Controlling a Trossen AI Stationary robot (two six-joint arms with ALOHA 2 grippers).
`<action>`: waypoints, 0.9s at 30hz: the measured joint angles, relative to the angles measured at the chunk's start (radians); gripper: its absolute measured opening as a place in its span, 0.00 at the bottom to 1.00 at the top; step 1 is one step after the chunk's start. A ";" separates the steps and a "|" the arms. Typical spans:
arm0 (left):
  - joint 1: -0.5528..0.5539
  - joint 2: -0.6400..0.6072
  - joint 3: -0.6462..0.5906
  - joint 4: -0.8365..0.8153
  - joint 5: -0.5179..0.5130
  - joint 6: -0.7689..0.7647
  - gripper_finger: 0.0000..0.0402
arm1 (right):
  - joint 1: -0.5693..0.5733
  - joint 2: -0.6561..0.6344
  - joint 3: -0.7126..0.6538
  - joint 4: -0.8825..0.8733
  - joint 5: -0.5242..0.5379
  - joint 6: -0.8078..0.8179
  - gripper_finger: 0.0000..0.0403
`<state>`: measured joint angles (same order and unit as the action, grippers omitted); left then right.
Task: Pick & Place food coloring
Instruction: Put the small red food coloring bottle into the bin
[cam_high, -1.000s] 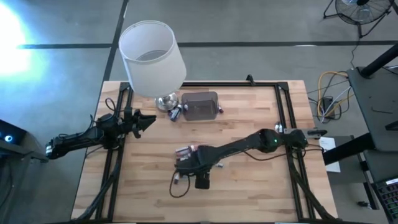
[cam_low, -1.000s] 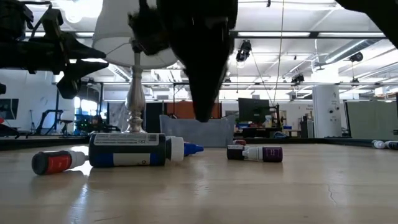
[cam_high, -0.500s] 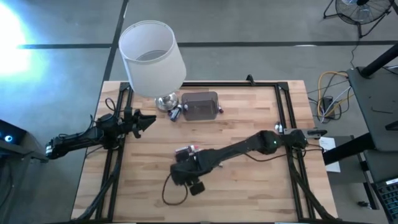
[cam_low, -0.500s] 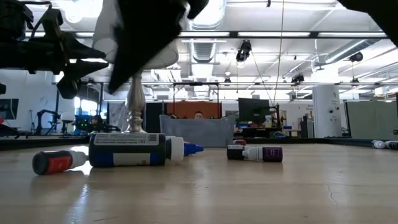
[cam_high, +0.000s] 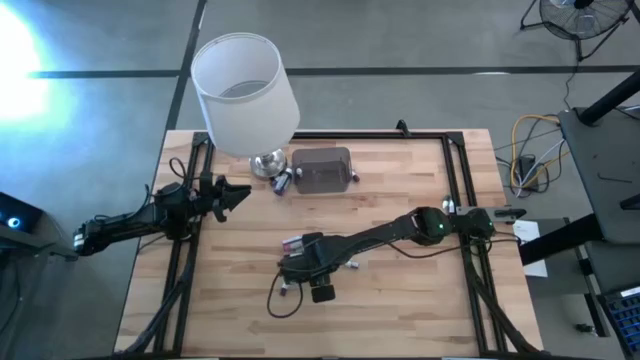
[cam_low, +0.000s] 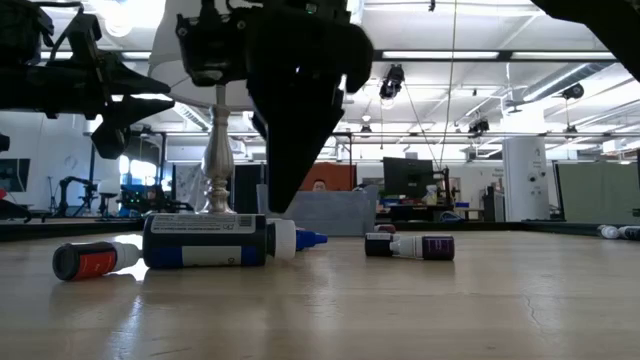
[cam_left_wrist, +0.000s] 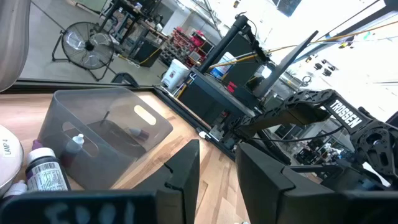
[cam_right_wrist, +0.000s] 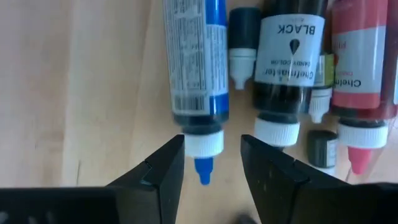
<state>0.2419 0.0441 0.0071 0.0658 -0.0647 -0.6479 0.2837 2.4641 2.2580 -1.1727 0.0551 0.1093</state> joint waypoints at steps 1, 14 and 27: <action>0.000 0.000 0.000 0.000 0.000 0.000 0.21 | 0.003 -0.001 -0.005 0.020 0.000 0.000 0.38; 0.000 0.000 0.000 0.000 0.000 0.000 0.21 | 0.005 -0.170 0.013 0.331 0.173 0.195 0.37; 0.000 0.000 0.000 0.000 0.000 0.000 0.21 | 0.055 -0.182 -0.297 0.566 0.497 0.384 0.36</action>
<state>0.2417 0.0441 0.0071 0.0658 -0.0647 -0.6479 0.3384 2.2822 1.9605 -0.6066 0.5517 0.4934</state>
